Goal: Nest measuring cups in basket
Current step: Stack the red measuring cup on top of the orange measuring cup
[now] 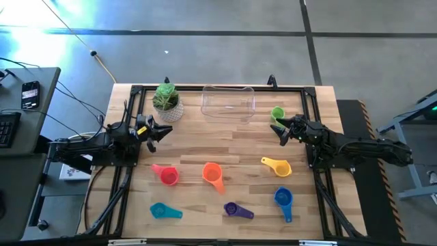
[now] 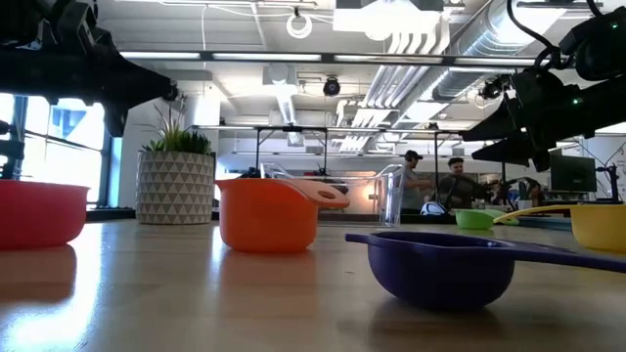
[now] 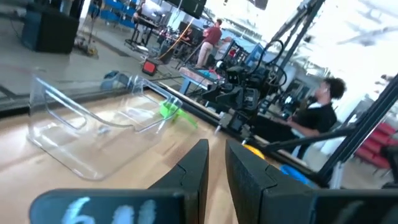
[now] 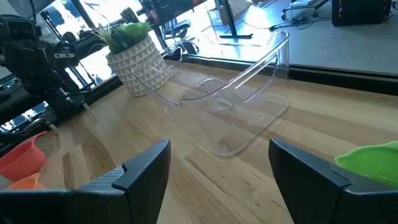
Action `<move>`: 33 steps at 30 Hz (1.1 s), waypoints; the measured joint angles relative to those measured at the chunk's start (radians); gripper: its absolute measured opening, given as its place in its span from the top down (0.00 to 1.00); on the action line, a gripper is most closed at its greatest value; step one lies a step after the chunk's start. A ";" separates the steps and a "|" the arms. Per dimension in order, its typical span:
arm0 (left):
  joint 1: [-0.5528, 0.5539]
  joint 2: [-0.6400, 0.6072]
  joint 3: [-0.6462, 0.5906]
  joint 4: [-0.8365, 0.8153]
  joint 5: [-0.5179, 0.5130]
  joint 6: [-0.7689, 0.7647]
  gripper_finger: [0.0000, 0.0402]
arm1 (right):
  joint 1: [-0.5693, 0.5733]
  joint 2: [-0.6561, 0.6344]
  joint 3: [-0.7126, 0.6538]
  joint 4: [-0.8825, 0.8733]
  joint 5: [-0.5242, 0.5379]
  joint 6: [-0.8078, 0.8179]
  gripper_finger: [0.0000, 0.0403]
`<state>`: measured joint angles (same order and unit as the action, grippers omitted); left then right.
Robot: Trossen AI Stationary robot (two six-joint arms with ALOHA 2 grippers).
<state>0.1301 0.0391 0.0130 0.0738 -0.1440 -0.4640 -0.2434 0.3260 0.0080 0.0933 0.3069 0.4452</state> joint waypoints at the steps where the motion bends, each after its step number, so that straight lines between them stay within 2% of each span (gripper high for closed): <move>1: 0.000 0.000 0.000 0.000 -0.004 -0.018 0.89 | 0.000 0.000 0.000 0.000 0.000 0.000 0.35; 5: 0.000 0.000 0.000 0.000 -0.022 -0.087 0.89 | 0.000 0.000 0.000 0.000 0.000 0.000 0.35; 12: 0.000 0.000 0.000 0.000 -0.023 -0.093 0.89 | 0.000 0.000 0.000 0.000 0.000 0.005 0.35; 20: 0.000 0.000 0.000 0.155 -0.027 -0.179 0.89 | 0.000 0.000 0.000 0.005 0.000 0.217 0.35; 24: 0.000 0.000 0.002 0.234 -0.027 -0.171 0.89 | 0.000 0.000 0.000 0.017 0.026 0.263 0.35; 28: 0.000 0.003 0.056 0.211 -0.025 -0.163 0.89 | 0.000 0.000 0.000 0.052 0.048 0.225 0.35; 33: 0.000 0.053 0.183 0.052 -0.023 -0.099 0.89 | 0.000 0.000 0.022 0.053 0.079 0.201 0.35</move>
<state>0.1300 0.0922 0.1961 0.1254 -0.1670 -0.5629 -0.2433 0.3263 0.0303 0.1461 0.3859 0.6467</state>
